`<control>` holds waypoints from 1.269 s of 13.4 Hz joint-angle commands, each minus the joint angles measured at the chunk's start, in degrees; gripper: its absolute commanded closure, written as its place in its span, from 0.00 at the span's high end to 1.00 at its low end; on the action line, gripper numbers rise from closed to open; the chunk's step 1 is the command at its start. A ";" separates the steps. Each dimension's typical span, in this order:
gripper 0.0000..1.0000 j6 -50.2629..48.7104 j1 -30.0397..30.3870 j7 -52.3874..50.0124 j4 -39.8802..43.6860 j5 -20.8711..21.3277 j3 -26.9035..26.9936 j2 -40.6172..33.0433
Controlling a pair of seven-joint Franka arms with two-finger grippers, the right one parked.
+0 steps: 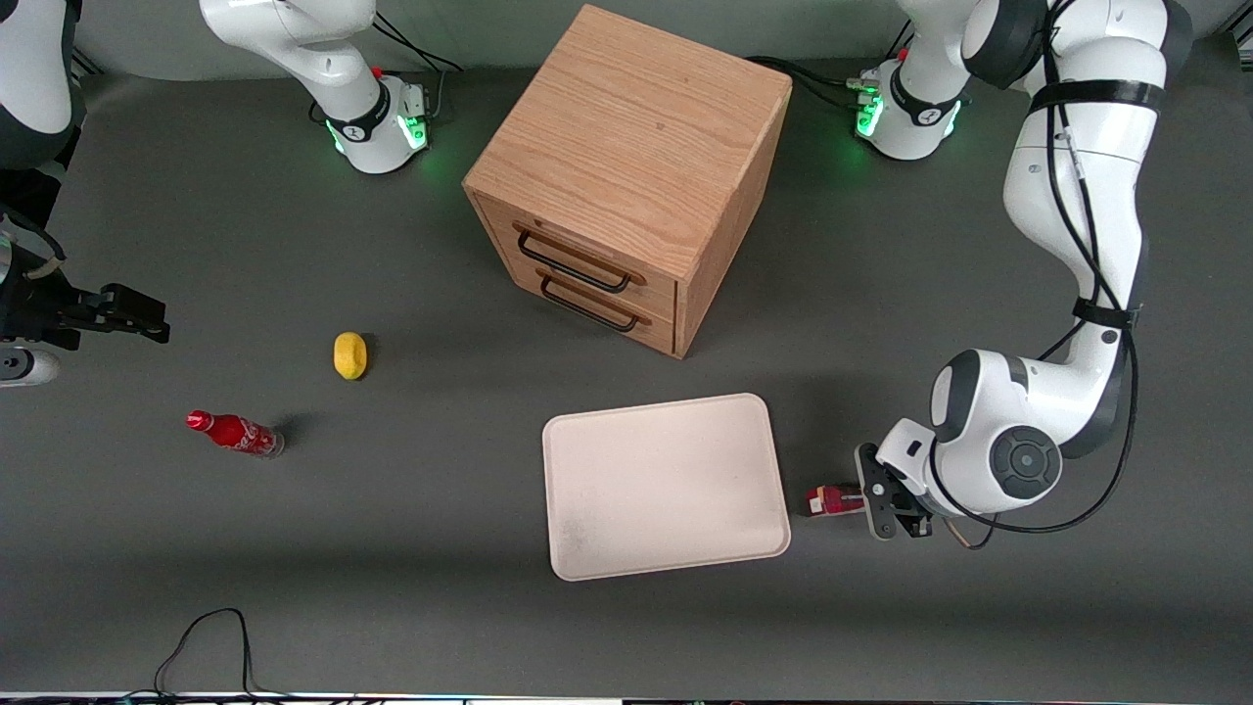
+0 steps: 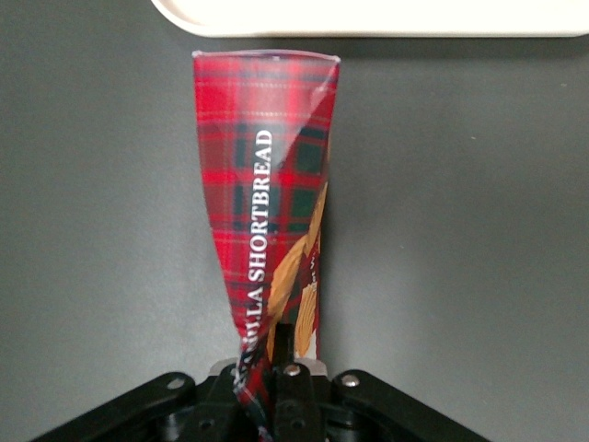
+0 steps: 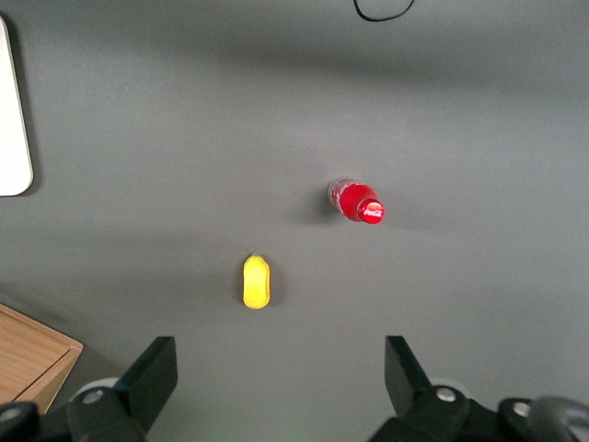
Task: Place red cookie box on tray
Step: 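Lower the left gripper and close it around the cookie box, then lift the cookie box and carry it over the cream tray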
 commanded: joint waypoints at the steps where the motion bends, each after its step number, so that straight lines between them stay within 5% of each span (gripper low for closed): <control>1: 0.00 -8.12 -0.16 -1.13 0.13 0.92 0.27 -6.12; 9: 0.00 -29.84 0.02 -4.73 1.01 0.13 0.19 -22.83; 14: 0.00 -30.39 -1.12 -12.71 1.10 0.04 -0.16 -23.81; 17: 0.00 -30.21 -5.59 -27.71 2.50 0.21 -0.25 -22.15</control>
